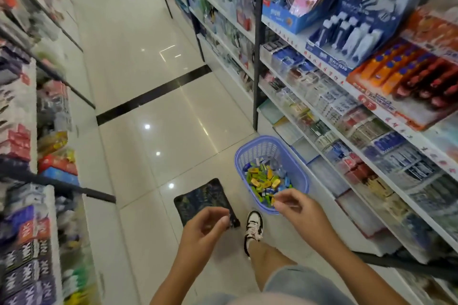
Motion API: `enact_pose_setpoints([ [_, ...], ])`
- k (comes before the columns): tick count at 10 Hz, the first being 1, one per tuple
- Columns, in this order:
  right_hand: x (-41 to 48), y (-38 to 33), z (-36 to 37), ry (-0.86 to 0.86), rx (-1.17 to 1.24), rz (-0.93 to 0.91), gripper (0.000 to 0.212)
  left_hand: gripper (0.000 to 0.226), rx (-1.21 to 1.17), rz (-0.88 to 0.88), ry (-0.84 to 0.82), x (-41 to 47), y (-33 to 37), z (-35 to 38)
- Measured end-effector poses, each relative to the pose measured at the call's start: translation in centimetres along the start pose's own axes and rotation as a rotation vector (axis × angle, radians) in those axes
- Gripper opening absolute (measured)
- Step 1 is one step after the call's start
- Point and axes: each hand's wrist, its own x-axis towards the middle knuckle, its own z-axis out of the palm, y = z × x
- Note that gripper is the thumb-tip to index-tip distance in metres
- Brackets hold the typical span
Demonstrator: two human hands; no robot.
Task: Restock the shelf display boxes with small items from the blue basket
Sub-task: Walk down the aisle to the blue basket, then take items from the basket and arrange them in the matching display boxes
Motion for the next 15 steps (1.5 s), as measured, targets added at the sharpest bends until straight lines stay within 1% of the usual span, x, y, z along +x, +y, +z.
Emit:
enact_pose_setpoints([
  [1, 6.4, -1.6, -1.2, 0.027, 0.039, 0.036, 0.006, 0.008, 0.039, -0.005, -0.042, 7.0, 2.5, -0.2],
  [2, 11.3, -2.2, -2.6, 0.092, 0.044, 0.094, 0.006, 0.008, 0.058, 0.041, -0.114, 13.5, 5.5, 0.1],
  [4, 17.1, -1.3, -4.3, 0.229, 0.036, 0.265, 0.005, 0.006, 0.194, 0.186, -0.278, 25.2, 9.6, 1.9],
  [5, 19.3, 0.1, -4.2, 0.296, 0.030, 0.344, 0.004, 0.012, 0.270, 0.172, -0.402, 30.5, 10.1, 3.3],
  [6, 21.9, 2.9, -3.3, 0.354, 0.036, 0.468, 0.010, 0.011, 0.349, 0.142, -0.538, 35.9, 9.1, 5.2],
  [7, 25.4, 7.1, -2.3, 0.393, 0.054, 0.595, 0.020, 0.006, 0.399, 0.108, -0.630, 42.0, 6.1, 8.1],
  [8, 29.7, 13.3, -1.1, 0.420, 0.032, 0.690, 0.024, 0.006, 0.523, 0.116, -0.735, 48.2, 1.1, 12.1],
  [9, 33.4, 20.2, 0.3, 0.487, 0.017, 0.783, 0.014, 0.015, 0.715, 0.142, -0.850, 53.7, -5.1, 16.8],
  [10, 37.1, 27.6, 1.7, 0.493, -0.046, 0.813, 0.012, 0.026, 0.960, 0.158, -0.950, 58.1, -11.8, 21.4],
  [11, 40.8, 34.6, 2.7, 0.490, -0.097, 0.814, 0.030, 0.028, 1.012, 0.124, -1.009, 61.8, -19.2, 25.0],
  [12, 44.4, 41.5, 4.1, 0.492, -0.118, 0.782, 0.050, 0.023, 1.004, 0.111, -0.983, 65.0, -26.9, 28.1],
  [13, 47.5, 47.0, 6.3, 0.527, -0.176, 0.791, 0.057, 0.021, 1.128, 0.158, -1.032, 67.7, -34.3, 30.4],
  [14, 50.2, 51.8, 8.7, 0.553, -0.108, 0.790, 0.060, 0.040, 1.095, 0.037, -0.973, 69.7, -41.0, 31.7],
  [15, 52.4, 55.9, 10.7, 0.663, -0.124, 0.792, 0.060, 0.058, 1.099, 0.023, -0.866, 70.7, -45.3, 32.6],
])
